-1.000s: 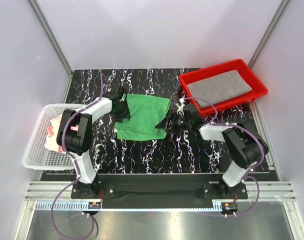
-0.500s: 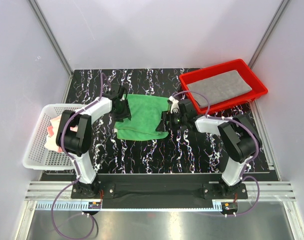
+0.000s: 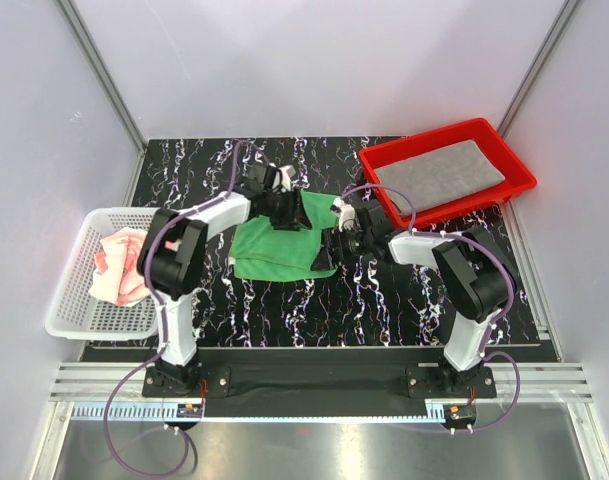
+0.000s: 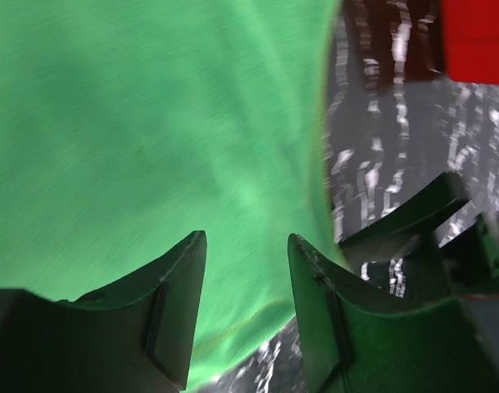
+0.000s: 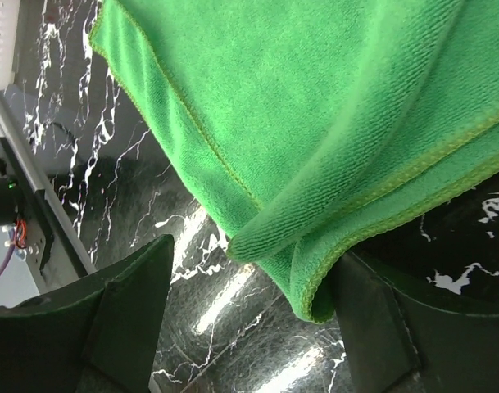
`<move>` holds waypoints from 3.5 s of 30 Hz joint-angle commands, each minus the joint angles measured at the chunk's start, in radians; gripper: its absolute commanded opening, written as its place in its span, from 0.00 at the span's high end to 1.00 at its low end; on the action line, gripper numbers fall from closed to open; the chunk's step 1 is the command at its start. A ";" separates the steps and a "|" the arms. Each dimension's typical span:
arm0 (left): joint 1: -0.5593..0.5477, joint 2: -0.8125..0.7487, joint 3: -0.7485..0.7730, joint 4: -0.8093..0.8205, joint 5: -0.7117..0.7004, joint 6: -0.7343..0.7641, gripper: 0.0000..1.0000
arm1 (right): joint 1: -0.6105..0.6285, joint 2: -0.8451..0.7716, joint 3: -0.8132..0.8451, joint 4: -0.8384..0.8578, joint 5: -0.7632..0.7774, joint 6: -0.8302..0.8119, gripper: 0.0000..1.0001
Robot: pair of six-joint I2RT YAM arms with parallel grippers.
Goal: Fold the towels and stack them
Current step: Fold the towel
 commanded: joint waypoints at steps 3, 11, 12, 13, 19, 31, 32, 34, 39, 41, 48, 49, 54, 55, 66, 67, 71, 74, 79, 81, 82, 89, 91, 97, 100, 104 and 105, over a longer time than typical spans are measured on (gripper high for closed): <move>-0.053 0.135 0.099 0.126 0.165 -0.023 0.50 | 0.007 0.010 -0.013 0.029 -0.086 -0.003 0.18; -0.056 0.236 0.104 0.143 0.128 -0.040 0.51 | 0.004 0.005 -0.033 -0.069 -0.212 0.058 0.18; -0.056 0.238 0.099 0.145 0.125 -0.041 0.51 | 0.004 -0.022 -0.045 -0.061 -0.225 0.090 0.18; -0.054 0.238 0.098 0.145 0.119 -0.037 0.51 | 0.006 -0.036 -0.058 -0.055 -0.254 0.105 0.18; -0.056 0.236 0.095 0.123 0.088 -0.017 0.51 | 0.006 -0.134 -0.111 -0.038 -0.305 0.243 0.18; -0.056 0.042 0.061 0.055 0.075 -0.046 0.48 | 0.006 -0.303 -0.027 -0.402 0.217 0.271 0.20; -0.051 0.028 0.075 0.018 0.055 -0.045 0.48 | 0.004 -0.300 -0.010 -0.402 0.251 0.283 0.22; -0.038 -0.030 0.107 -0.060 0.009 -0.035 0.46 | 0.006 -0.273 0.005 -0.362 0.301 0.306 0.41; -0.005 -0.187 0.086 -0.183 -0.155 -0.006 0.45 | 0.013 -0.155 0.043 -0.337 0.348 0.311 0.84; -0.002 -0.228 0.078 -0.284 -0.301 0.001 0.45 | 0.024 -0.127 0.039 -0.321 0.351 0.313 0.88; -0.001 -0.463 -0.196 -0.286 -0.494 -0.054 0.45 | 0.064 -0.062 0.025 -0.299 0.398 0.299 0.89; -0.002 -0.480 -0.221 -0.285 -0.538 -0.060 0.45 | 0.065 -0.058 0.023 -0.319 0.416 0.293 0.89; -0.002 -0.538 -0.310 -0.317 -0.609 -0.055 0.45 | 0.065 -0.078 0.002 -0.425 0.552 0.237 0.91; 0.001 -0.550 -0.315 -0.334 -0.647 -0.054 0.45 | 0.064 -0.087 -0.019 -0.446 0.569 0.236 0.91; 0.185 -0.614 -0.454 -0.190 -0.446 -0.146 0.45 | 0.065 -0.297 -0.023 -0.492 0.577 0.326 0.66; 0.189 -0.598 -0.451 -0.185 -0.418 -0.144 0.46 | 0.065 -0.303 -0.015 -0.470 0.575 0.349 0.63; 0.188 -0.543 -0.485 -0.118 -0.326 -0.147 0.49 | 0.065 -0.292 -0.004 -0.411 0.548 0.451 0.54; 0.188 -0.514 -0.500 -0.061 -0.263 -0.146 0.50 | 0.065 -0.266 -0.009 -0.376 0.542 0.486 0.50; 0.188 -0.451 -0.502 -0.042 -0.261 -0.150 0.51 | 0.065 -0.226 -0.012 -0.338 0.526 0.524 0.44; 0.188 -0.439 -0.507 -0.035 -0.257 -0.156 0.52 | 0.065 -0.210 -0.009 -0.327 0.520 0.532 0.43; 0.188 -0.431 -0.510 -0.024 -0.249 -0.158 0.52 | 0.065 -0.205 -0.007 -0.321 0.514 0.540 0.44; 0.185 -0.399 -0.513 -0.029 -0.257 -0.156 0.55 | 0.067 -0.188 -0.013 -0.290 0.506 0.566 0.51; 0.183 -0.396 -0.516 -0.019 -0.252 -0.158 0.55 | 0.067 -0.188 -0.016 -0.281 0.509 0.567 0.55; 0.177 -0.379 -0.516 -0.018 -0.247 -0.160 0.60 | 0.067 -0.190 -0.018 -0.291 0.532 0.552 0.71; 0.177 -0.377 -0.516 -0.010 -0.246 -0.161 0.66 | 0.065 -0.202 -0.018 -0.301 0.551 0.540 0.77; 0.176 -0.368 -0.499 -0.013 -0.240 -0.163 0.80 | 0.065 -0.205 -0.010 -0.310 0.555 0.527 0.83; 0.177 -0.368 -0.496 -0.019 -0.238 -0.163 0.85 | 0.067 -0.205 -0.010 -0.311 0.560 0.524 0.85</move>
